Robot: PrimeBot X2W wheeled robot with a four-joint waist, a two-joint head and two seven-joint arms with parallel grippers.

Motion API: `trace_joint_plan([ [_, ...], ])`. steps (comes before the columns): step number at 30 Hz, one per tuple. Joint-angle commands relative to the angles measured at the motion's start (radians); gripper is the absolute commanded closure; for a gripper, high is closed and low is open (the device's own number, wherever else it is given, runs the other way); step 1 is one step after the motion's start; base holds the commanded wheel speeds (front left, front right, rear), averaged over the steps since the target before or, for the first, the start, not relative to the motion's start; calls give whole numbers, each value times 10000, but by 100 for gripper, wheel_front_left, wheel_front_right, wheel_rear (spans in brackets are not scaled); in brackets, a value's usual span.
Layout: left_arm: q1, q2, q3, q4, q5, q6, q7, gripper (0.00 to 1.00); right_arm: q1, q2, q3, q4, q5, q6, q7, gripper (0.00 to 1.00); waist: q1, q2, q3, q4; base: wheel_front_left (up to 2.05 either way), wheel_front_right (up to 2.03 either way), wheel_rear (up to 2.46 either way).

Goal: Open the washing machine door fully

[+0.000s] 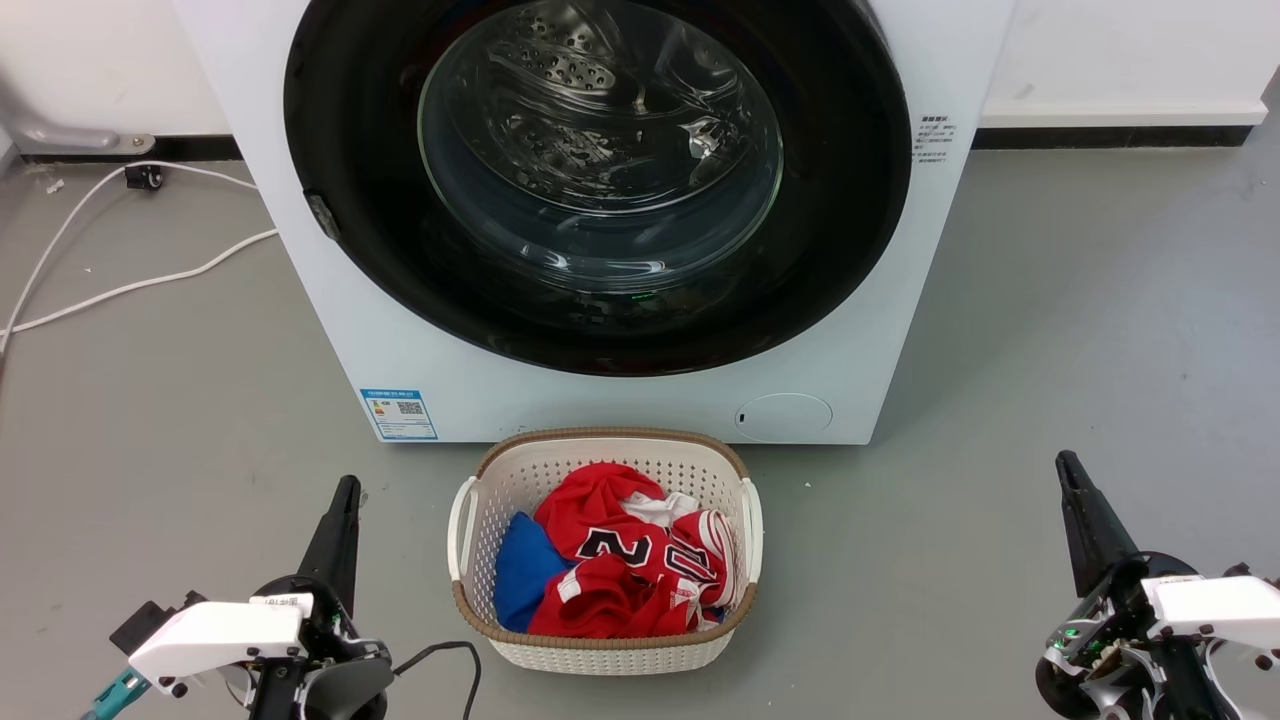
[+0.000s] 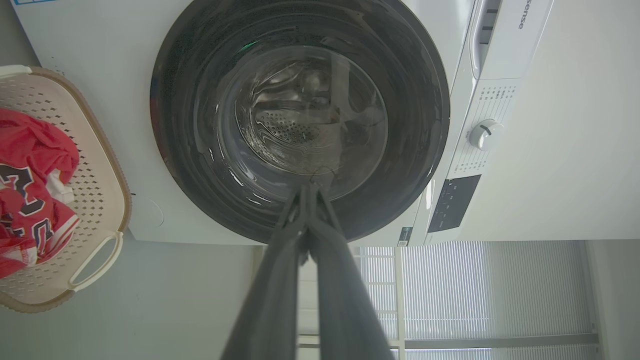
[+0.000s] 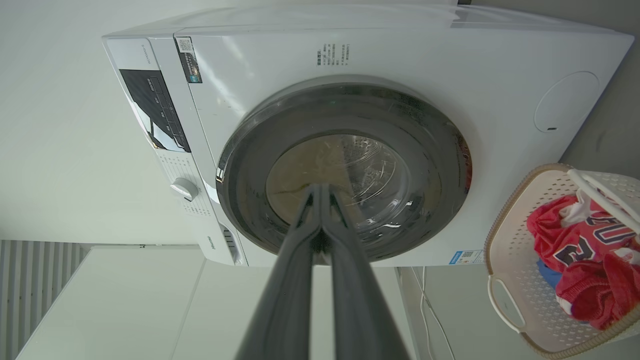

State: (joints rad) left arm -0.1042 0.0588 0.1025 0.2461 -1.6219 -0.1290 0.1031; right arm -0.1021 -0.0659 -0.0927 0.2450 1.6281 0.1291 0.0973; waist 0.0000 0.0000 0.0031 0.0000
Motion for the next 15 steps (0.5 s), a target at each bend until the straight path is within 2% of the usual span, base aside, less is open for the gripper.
trace_joint_plan([
  [1, -78, 4, 27, 3, 62, -32, 39, 100, -115, 26, -28, 11, -61, 29, 23, 100, 0, 0, 0, 0, 0, 0, 0],
  [15, -80, -12, 49, 4, 82, -32, 60, 100, -119, 50, -59, 13, -89, 29, 59, 100, 0, 0, 0, 0, 0, 0, 0],
])
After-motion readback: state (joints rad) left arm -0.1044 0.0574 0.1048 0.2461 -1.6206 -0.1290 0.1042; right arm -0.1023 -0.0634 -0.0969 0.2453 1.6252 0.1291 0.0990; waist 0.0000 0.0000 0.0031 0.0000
